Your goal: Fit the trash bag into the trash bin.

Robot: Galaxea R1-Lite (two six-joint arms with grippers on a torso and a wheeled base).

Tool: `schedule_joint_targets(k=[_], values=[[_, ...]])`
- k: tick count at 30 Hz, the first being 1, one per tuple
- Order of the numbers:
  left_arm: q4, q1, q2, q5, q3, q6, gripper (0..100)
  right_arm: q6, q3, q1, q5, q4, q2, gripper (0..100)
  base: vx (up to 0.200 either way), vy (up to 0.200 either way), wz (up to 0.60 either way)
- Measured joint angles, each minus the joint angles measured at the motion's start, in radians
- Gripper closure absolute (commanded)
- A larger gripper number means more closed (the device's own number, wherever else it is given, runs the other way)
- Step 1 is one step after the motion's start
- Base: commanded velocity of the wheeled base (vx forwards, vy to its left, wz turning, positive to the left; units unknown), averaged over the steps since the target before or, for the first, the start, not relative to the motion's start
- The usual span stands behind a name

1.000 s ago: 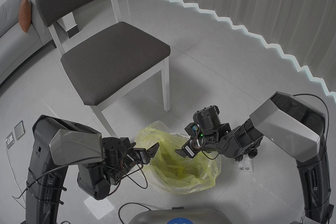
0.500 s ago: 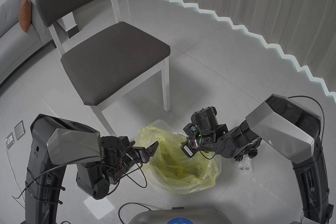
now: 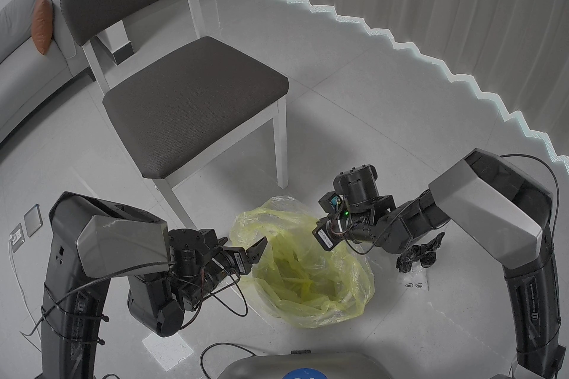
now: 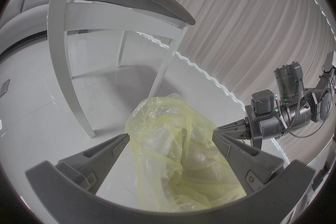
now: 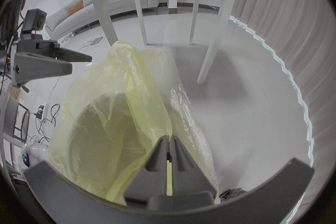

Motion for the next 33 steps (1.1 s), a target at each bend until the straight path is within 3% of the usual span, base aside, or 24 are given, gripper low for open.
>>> schedule_joint_targets(k=[26,27,33], values=[[0.0,0.025,-0.004,0.0,0.0,-0.007,0,-0.012,-0.079,-0.062,-0.001,0.006,-0.012,100,0.0,0.0,0.0],[0.0,0.026,-0.003,0.0,0.0,-0.007,0,-0.016,-0.079,-0.062,-0.002,0.006,-0.009,0,0.0,0.0,0.0],[0.0,0.044,0.001,-0.007,-0.012,-0.011,0,0.009,-0.09,-0.061,-0.012,0.001,0.002,0,0.0,0.0,0.0]])
